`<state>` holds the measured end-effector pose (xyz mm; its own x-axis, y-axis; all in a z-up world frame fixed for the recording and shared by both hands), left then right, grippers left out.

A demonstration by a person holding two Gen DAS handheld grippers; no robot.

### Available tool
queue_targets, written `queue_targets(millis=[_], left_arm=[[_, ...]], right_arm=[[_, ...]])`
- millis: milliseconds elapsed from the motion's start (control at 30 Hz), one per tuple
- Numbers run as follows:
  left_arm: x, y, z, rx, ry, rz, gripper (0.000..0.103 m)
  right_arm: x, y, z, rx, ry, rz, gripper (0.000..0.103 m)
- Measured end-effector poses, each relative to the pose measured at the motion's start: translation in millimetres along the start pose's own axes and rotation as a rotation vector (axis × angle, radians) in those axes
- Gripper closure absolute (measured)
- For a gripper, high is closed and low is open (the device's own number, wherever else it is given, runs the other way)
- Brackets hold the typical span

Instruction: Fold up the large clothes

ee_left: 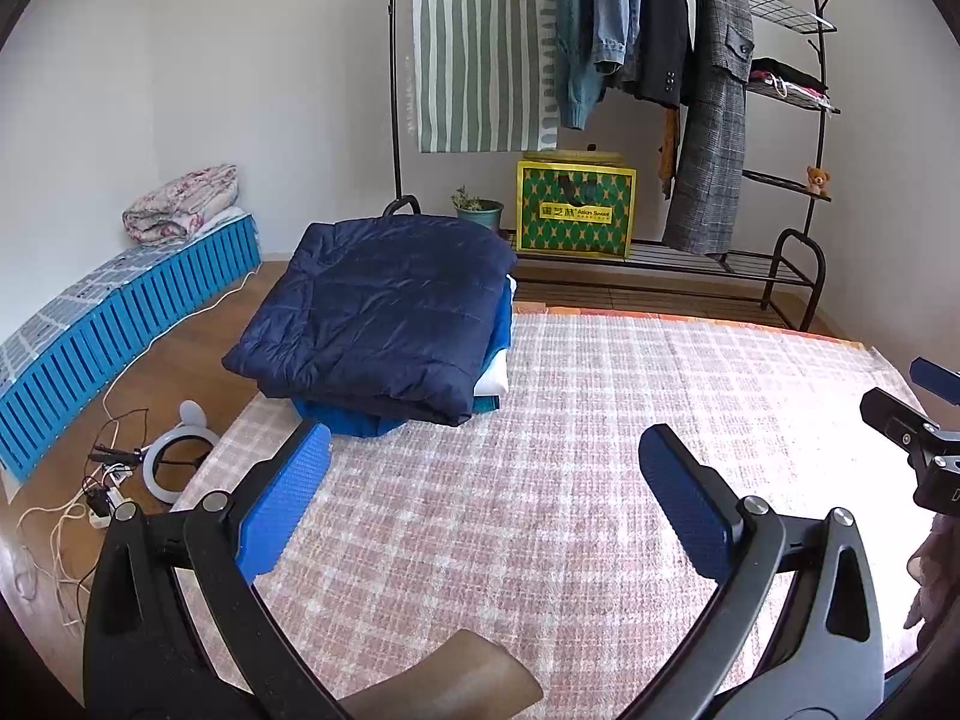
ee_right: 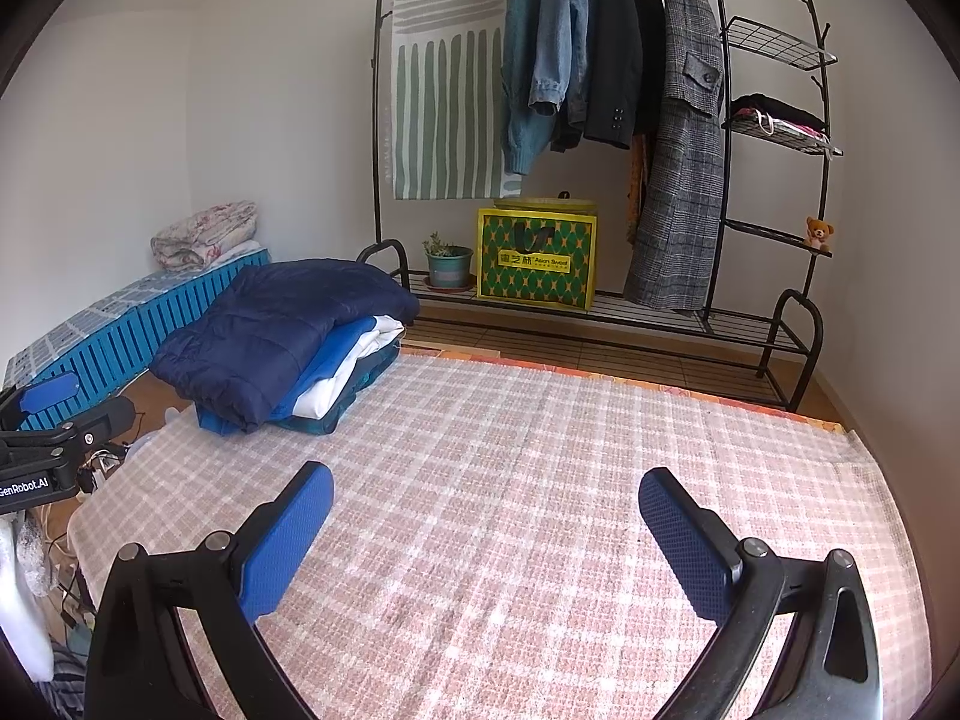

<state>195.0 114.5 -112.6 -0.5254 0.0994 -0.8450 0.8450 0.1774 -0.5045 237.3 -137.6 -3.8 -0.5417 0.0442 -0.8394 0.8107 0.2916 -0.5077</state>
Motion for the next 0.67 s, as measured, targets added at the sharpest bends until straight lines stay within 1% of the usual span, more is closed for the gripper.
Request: queue_targets(millis=[367, 467, 667], left_arm=[[1.8, 1.7, -1.7, 0.002, -0.004, -0.005, 0.0], [2.5, 1.7, -1.7, -0.008, 0.003, 0.0, 0.0], [4.7, 0.2, -0.1, -0.001, -0.001, 0.014, 0.0]], right_arm=[[1.0, 0.8, 2.6, -0.006, -0.019, -0.005, 0.0], [1.5, 0.9, 3.2, -0.007, -0.021, -0.005, 0.0], [3.0, 0.9, 3.8, -0.008, -0.02, -0.009, 0.0]])
Point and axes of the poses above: each gripper's, at about its wrist camera, not at the fingertips, and y roughly the way its jaws point, z to its right, x to its underside, the point moved 3 cm from there along y, roughly the way its jaws point, and after that the axes turned 10 degrees about y, right-handed, at the moved point
